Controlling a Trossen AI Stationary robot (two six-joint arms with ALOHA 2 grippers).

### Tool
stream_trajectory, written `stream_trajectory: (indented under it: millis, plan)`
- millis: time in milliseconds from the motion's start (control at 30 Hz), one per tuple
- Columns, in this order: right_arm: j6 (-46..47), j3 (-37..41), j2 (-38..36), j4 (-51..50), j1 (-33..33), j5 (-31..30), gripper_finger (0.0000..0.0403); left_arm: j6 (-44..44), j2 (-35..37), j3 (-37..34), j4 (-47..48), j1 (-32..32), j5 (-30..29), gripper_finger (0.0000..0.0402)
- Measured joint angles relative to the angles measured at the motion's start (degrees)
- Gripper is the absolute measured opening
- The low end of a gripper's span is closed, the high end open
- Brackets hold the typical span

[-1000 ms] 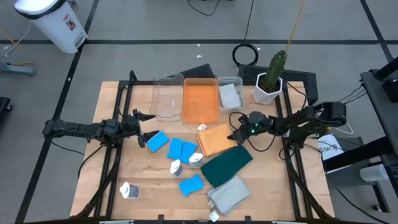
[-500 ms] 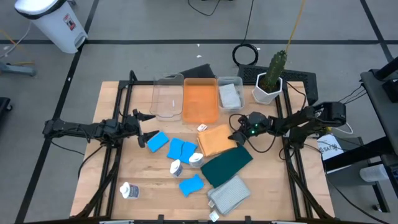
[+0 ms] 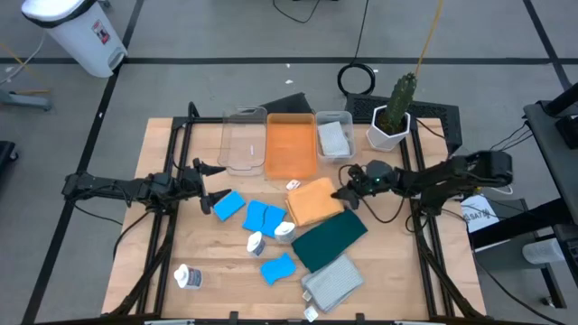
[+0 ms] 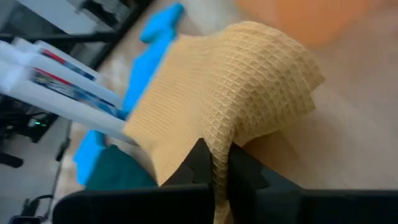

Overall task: Pick & Place Kitchen Items
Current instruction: Put the yellow microfiber cloth into the white bin

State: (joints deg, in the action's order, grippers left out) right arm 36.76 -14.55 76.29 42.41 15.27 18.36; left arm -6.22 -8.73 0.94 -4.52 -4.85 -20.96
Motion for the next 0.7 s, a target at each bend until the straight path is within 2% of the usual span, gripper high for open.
stream_trajectory:
  millis: [100,200,333,500,700]
  plan:
    - [-1.44,-0.05,-4.78,-0.15,0.02,1.01,0.0003,0.0,0.0,-0.01,-0.01,0.0,0.0,0.0395]
    - [-2.93,-1.66,-9.65,-5.69,0.11,1.41,0.0002,0.0,0.0,-0.01,0.01,-0.01,-0.01,0.0395]
    - [-7.75,-7.62,-15.09,-21.59,0.09,0.95,0.0001,0.0,0.02,0.01,-0.01,0.0,0.0,0.0395]
    - [-15.96,-18.53,-17.91,-42.9,-0.57,-3.93,0.0001,0.0,0.02,-0.01,0.01,0.01,-0.01,0.0395]
    - [-22.65,-31.25,-17.96,-58.82,-1.16,-6.64,0.0001,0.0,0.02,0.0,0.01,0.0,0.0,0.0395]
